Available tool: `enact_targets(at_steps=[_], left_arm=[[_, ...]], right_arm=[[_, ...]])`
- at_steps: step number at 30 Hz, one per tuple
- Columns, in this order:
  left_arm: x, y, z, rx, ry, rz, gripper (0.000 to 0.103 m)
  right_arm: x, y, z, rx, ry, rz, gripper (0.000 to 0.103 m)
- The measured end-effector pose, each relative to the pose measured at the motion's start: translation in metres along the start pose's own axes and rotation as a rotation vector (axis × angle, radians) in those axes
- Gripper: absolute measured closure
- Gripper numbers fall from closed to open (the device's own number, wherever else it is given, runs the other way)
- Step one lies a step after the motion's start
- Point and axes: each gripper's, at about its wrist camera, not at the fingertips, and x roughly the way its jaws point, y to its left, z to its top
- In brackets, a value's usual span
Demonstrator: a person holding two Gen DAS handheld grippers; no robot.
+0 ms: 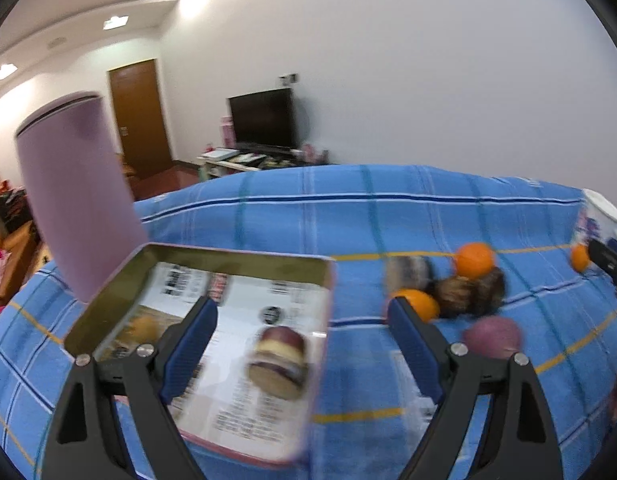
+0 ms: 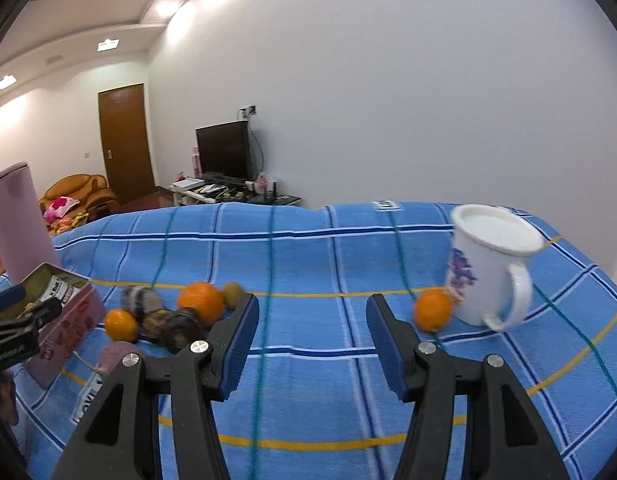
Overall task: Organize fruits
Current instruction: 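Withdraw both tools from the tin back toward the fruits, then grasp the purple sweet potato with the left tool while the right tool grasps an orange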
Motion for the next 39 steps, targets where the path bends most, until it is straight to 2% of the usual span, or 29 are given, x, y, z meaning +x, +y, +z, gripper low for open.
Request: enact_targets(at_steps=[9,17,24,26,28,29,33,35,39], left_arm=[[-0.008,-0.059,0.001,0.068,0.06,-0.157,0.013],[-0.002,-0.097,-0.002,0.101,0.097,-0.212,0.013],[0.011,-0.118,-0.008,0.078,0.182,-0.284,0.014],[0.014,-0.12,-0.01,0.076,0.207,-0.3,0.016],[0.018,-0.118,-0.012,0.059,0.232,-0.316,0.026],[0.02,-0.116,-0.012,0.048,0.241,-0.322,0.026],[0.024,-0.112,-0.015,0.008,0.273,-0.423,0.044],[0.022,-0.119,-0.016,0.039,0.273,-0.428,0.049],[0.013,-0.131,-0.02,0.113,0.255,-0.383,0.049]], right_arm=[[-0.006,-0.048,-0.002,0.064,0.016,-0.057,0.045],[-0.015,-0.105,-0.005,0.2,0.039,-0.117,0.045],[-0.014,-0.138,-0.01,0.269,0.091,-0.13,0.045],[-0.011,-0.139,-0.012,0.277,0.11,-0.126,0.045],[-0.009,-0.139,-0.013,0.279,0.129,-0.116,0.045],[-0.008,-0.138,-0.013,0.275,0.133,-0.112,0.045],[-0.01,-0.133,-0.013,0.254,0.124,-0.099,0.045],[-0.011,-0.133,-0.012,0.256,0.118,-0.101,0.045],[-0.01,-0.135,-0.013,0.262,0.126,-0.109,0.045]])
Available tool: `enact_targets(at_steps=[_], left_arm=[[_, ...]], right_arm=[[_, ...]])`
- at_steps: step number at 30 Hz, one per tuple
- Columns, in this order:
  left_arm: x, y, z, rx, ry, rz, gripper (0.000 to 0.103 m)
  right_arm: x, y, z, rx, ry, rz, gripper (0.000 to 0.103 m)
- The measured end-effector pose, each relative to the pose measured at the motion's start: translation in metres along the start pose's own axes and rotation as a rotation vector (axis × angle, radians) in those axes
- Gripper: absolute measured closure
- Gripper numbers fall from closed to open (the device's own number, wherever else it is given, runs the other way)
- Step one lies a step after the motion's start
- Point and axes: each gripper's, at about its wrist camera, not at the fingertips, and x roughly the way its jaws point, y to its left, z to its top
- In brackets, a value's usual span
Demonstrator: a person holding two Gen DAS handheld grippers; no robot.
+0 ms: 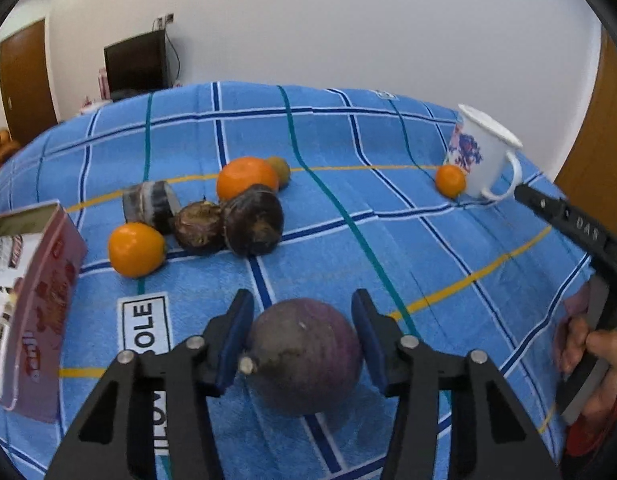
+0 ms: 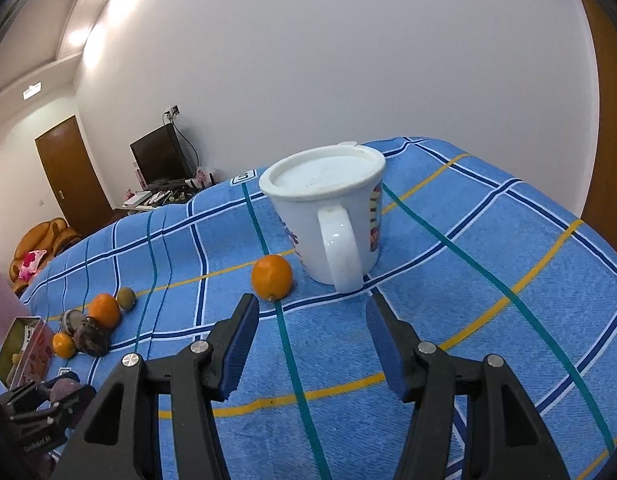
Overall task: Organize fruits
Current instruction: 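Grasp the purple sweet potato with the left tool while the right tool grasps an orange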
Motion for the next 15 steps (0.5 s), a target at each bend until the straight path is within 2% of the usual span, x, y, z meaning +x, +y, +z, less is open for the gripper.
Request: enact_targets(at_steps=[6,11,15], left_arm=[[-0.011,-0.008,-0.01,0.083,-0.007,0.045,0.049],[-0.013,-0.007,-0.011,0.09,-0.007,0.029,0.049],[-0.015,-0.005,-0.012,0.099,-0.007,0.015,0.05]], right_arm=[[0.003,0.006,0.0,-0.017,0.01,0.005,0.045],[0.018,0.017,0.005,0.01,0.105,0.079,0.045],[0.033,0.036,0.019,-0.03,0.149,0.086,0.045]])
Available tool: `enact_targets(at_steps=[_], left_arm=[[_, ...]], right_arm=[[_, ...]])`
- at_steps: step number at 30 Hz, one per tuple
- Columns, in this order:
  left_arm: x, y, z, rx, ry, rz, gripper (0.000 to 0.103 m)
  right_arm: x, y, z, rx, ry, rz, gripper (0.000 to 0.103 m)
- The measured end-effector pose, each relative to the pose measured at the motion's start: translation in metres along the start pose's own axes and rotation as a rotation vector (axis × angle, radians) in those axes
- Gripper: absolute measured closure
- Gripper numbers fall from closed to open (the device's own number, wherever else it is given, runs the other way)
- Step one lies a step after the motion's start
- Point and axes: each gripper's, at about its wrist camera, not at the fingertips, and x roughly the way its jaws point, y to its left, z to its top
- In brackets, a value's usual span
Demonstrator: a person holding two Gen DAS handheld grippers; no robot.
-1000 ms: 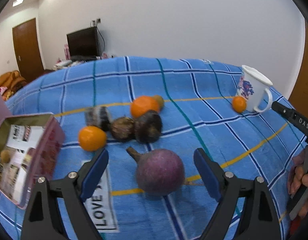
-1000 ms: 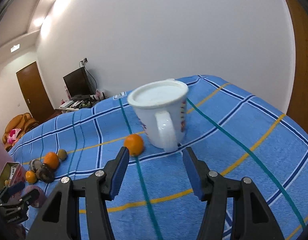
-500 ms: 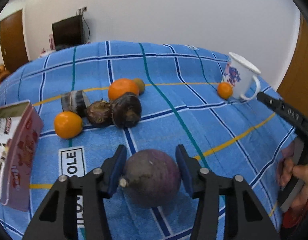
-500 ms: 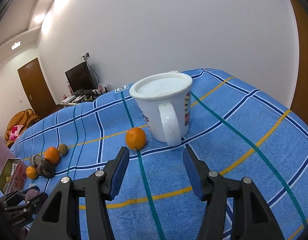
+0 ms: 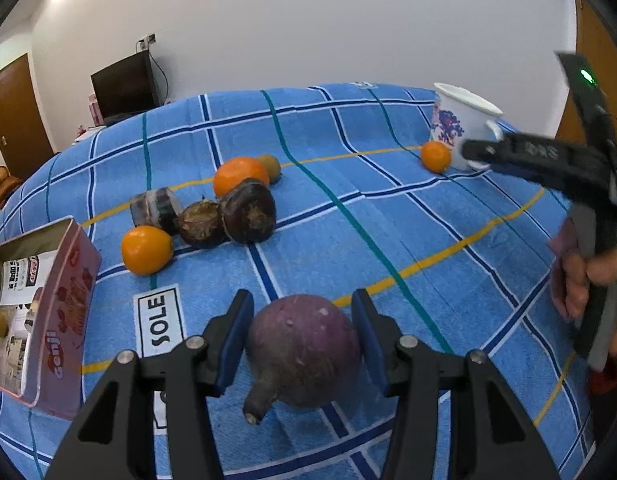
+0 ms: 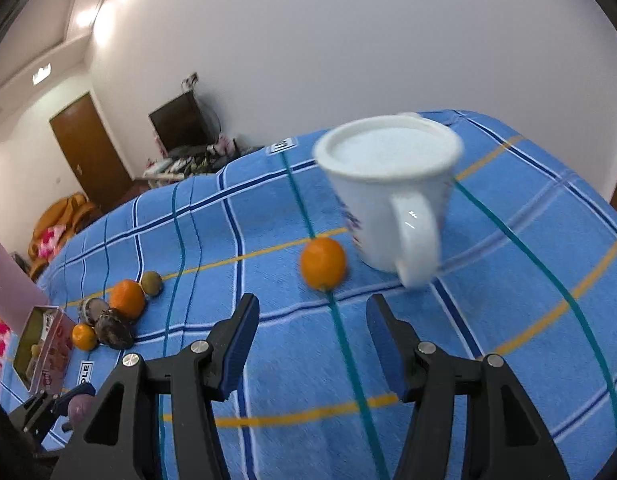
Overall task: Organize fruits
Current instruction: 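Grasp the purple sweet potato with the left tool while the right tool grasps an orange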
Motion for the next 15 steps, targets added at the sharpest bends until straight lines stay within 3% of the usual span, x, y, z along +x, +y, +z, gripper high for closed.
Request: enact_targets(at_steps=[5,15], left_arm=[[-0.001,0.012,0.001,-0.046,0.0,-0.035,0.05],[-0.009,0.014,0.008,0.012,-0.087,0.144,0.05]], right_arm=[[0.037,0.006,0.013,0.032,0.08,-0.038,0.045],[0.081,0.018,0.015,0.004,0.112,-0.122,0.046]])
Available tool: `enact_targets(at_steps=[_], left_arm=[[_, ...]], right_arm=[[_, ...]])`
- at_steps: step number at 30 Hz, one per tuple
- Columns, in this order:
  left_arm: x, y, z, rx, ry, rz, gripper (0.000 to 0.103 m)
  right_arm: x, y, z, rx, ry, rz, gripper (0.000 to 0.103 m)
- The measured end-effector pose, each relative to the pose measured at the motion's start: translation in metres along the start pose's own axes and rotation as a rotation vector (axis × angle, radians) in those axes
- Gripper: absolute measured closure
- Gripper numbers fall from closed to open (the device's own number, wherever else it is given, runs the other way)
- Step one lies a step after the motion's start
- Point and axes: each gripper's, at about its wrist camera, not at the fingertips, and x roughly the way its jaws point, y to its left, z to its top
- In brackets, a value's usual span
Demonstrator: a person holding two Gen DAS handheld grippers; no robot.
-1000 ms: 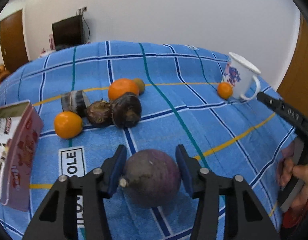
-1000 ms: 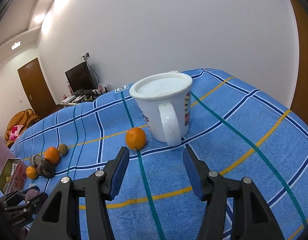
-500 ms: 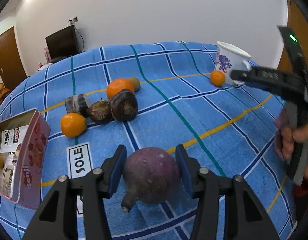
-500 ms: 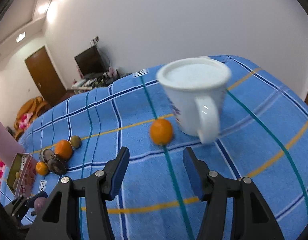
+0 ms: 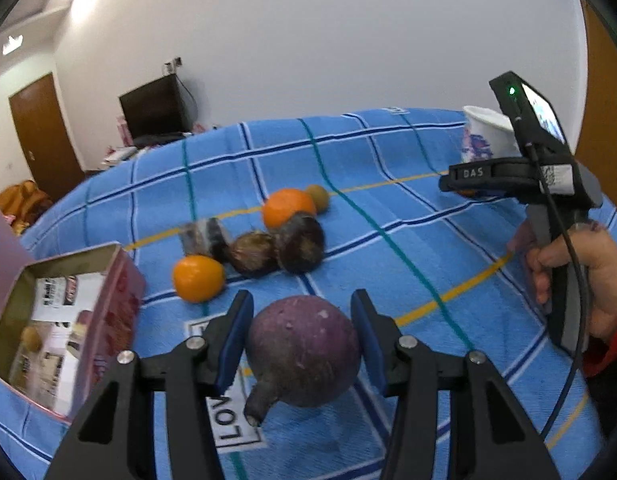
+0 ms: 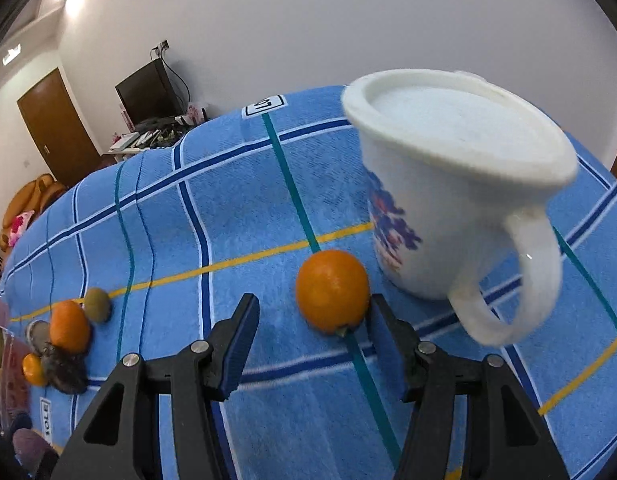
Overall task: Organize fruits
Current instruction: 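Grasp the purple sweet potato with the left tool while the right tool grasps an orange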
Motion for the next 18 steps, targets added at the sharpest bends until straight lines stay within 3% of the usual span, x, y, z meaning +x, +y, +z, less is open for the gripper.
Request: enact_targets(at_steps=[4,11,18], left_arm=[[0.004,0.006,0.001,-0.02,0.011,0.017,0.05],[0.003,0.011,0.0,-0.04,0.006,0.046,0.05],[-0.005,0.018,0.003,-0.051,-0.039,0.094,0.05]], right_arm=[[0.005,0.002,0.006,-0.005,0.004,-0.026,0.065],[0.002,0.008,0.006,-0.041,-0.002,-0.021,0.066],[-0.042,0.036,-0.018,-0.143,-0.122,0.036,0.066]])
